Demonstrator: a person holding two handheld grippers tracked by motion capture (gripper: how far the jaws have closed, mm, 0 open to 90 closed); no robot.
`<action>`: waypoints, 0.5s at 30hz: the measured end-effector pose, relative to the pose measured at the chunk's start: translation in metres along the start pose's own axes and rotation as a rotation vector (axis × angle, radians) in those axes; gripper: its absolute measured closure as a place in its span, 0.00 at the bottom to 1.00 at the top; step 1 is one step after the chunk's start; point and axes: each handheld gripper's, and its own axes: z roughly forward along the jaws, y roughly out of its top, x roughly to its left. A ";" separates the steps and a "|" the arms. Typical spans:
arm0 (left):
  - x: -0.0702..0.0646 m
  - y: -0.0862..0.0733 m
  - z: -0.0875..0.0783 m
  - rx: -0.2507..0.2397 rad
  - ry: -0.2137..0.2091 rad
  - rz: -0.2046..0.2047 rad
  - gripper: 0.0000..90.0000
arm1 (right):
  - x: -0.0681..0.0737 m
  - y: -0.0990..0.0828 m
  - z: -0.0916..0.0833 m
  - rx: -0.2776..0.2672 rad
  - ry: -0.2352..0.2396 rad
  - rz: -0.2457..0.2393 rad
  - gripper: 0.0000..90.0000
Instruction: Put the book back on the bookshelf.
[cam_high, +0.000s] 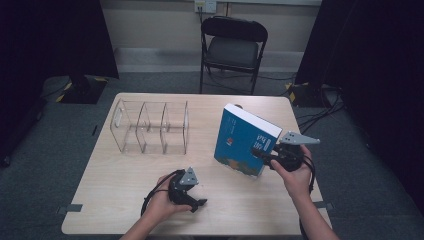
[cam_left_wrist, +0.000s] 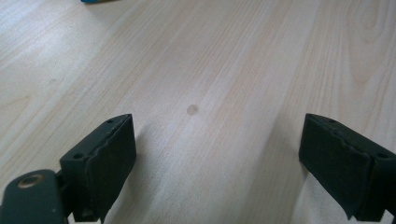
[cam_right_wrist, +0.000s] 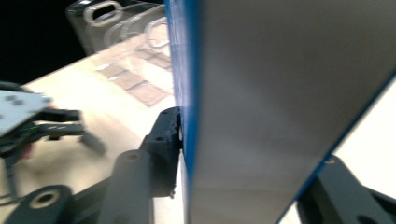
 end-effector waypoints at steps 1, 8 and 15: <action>0.000 -0.001 0.000 -0.004 0.003 0.001 0.12 | 0.002 0.000 0.000 -0.008 -0.024 -0.006 0.55; 0.000 -0.004 0.000 -0.028 0.000 0.006 0.12 | 0.004 0.005 0.005 0.051 -0.028 0.013 0.52; 0.000 -0.004 0.000 -0.028 -0.001 0.005 0.12 | 0.002 0.006 0.005 0.056 0.028 0.001 0.67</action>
